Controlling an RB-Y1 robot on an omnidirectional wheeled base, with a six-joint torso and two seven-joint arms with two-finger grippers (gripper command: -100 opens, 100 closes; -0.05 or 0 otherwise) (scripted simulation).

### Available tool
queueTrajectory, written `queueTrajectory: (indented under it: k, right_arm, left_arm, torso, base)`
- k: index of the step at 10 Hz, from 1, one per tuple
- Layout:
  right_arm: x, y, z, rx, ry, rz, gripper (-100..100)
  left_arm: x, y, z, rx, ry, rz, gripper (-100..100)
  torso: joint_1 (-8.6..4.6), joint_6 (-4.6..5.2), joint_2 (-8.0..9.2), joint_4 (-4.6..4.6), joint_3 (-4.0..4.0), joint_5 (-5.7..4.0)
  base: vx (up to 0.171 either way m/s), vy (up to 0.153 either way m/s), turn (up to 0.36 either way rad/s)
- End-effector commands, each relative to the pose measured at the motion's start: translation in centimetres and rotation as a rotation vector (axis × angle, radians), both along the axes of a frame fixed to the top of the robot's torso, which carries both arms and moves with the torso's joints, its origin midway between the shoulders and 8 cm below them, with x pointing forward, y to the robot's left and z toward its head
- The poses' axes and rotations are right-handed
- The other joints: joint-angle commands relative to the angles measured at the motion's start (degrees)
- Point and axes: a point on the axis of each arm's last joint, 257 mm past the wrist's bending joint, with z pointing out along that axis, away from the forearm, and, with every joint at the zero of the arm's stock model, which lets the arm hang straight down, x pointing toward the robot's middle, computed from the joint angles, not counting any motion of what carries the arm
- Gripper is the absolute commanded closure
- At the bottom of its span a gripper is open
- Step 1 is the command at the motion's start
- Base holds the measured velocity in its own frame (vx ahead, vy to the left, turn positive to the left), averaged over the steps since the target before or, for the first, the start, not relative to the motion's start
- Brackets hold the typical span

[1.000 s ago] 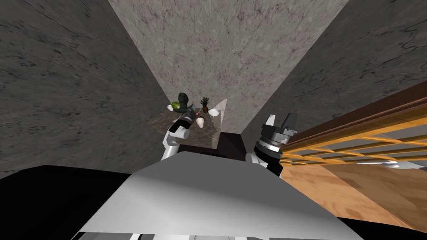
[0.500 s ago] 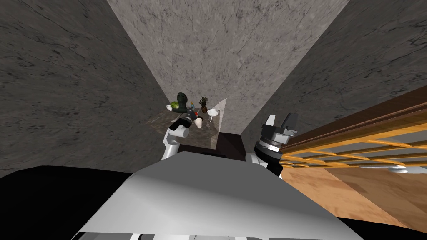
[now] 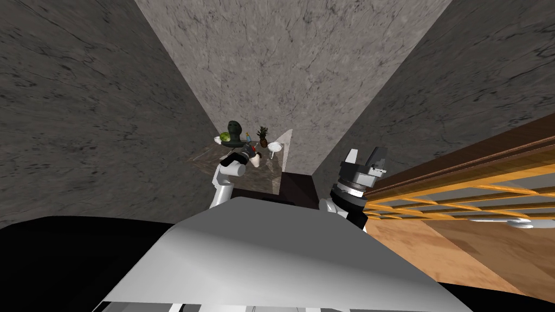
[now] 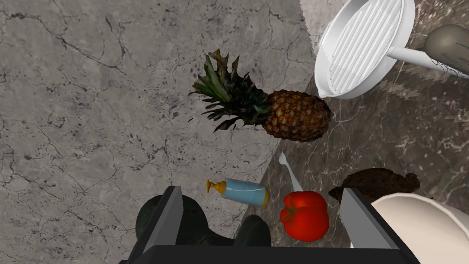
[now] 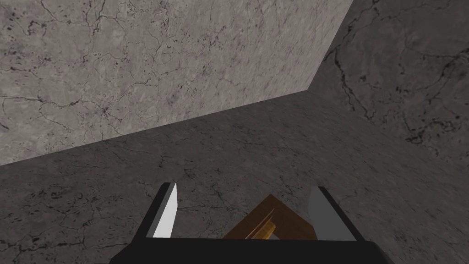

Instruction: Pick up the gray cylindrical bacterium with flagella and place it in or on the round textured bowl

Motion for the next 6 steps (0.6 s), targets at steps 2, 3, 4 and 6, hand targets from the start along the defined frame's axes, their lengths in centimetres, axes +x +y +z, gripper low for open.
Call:
queueTrajectory:
  k: [2,3,4,6]
  right_arm:
    - [0.0,0.0,0.0,0.0,0.0,0.0,0]
    - [0.0,0.0,0.0,0.0,0.0,0.0,0]
    - [0.0,0.0,0.0,0.0,0.0,0.0,0]
    - [0.0,0.0,0.0,0.0,0.0,0.0,0]
  left_arm:
    - [0.0,0.7,-1.6,-0.03,0.068,0.017,-100]
    - [-0.1,0.7,-2.1,-0.029,0.089,0.017,-100]
    - [0.0,1.2,-2.8,-0.049,0.119,0.029,-100]
    - [-0.2,1.6,-4.1,-0.07,0.168,0.041,-100]
  torso:
    - [0.05,0.0,0.02,0.0,0.01,0.01]
    - [-0.01,0.0,0.02,0.0,0.01,0.0]
    - [0.02,0.0,0.03,0.01,0.02,0.0]
    - [0.06,-0.01,0.03,0.0,0.01,0.01]
  base:
    - [0.029,-0.052,-0.006]
    - [0.029,-0.052,-0.002]
    - [0.036,-0.054,-0.016]
    - [0.027,-0.05,-0.016]
